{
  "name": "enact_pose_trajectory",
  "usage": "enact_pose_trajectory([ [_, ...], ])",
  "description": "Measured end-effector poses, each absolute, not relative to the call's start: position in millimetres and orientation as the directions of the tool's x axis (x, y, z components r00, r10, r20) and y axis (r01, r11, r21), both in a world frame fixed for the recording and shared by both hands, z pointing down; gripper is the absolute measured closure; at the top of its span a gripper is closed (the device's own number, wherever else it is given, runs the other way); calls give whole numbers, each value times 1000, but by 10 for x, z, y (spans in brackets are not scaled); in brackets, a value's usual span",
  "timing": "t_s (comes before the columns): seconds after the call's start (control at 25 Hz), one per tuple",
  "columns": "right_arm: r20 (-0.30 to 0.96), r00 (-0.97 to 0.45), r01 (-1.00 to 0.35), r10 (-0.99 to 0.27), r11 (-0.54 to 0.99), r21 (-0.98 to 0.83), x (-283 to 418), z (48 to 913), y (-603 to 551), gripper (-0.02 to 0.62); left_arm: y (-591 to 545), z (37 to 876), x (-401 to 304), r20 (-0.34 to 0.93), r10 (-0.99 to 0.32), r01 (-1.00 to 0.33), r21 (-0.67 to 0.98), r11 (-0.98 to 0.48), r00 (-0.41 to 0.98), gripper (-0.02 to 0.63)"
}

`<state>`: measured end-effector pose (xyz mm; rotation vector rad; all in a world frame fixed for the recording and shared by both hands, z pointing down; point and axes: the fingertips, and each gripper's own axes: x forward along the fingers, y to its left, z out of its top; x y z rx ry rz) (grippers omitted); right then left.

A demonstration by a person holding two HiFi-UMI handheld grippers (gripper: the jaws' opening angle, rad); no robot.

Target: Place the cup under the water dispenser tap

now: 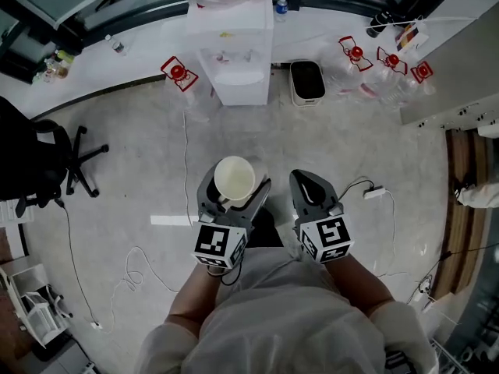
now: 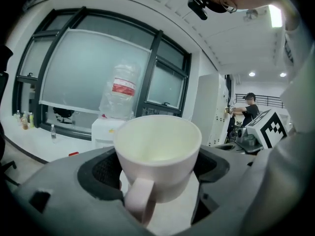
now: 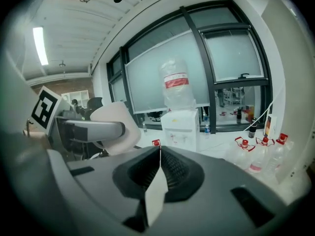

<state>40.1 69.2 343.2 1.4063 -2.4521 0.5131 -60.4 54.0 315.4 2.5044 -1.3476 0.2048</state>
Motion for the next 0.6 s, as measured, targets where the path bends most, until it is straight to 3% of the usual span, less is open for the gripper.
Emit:
enact_pose_trajectory([
  [0.32,438,-467,-884,-768,420,-207,78,3670,-82,568,-293,3404,-798,317,-723,-787,171,-593,614,193],
  [0.6,453,-493,-866,-743,471,-170,104,4023,-553,566,-660,3936,-746,383,-694,-789,211,-577,610,193],
])
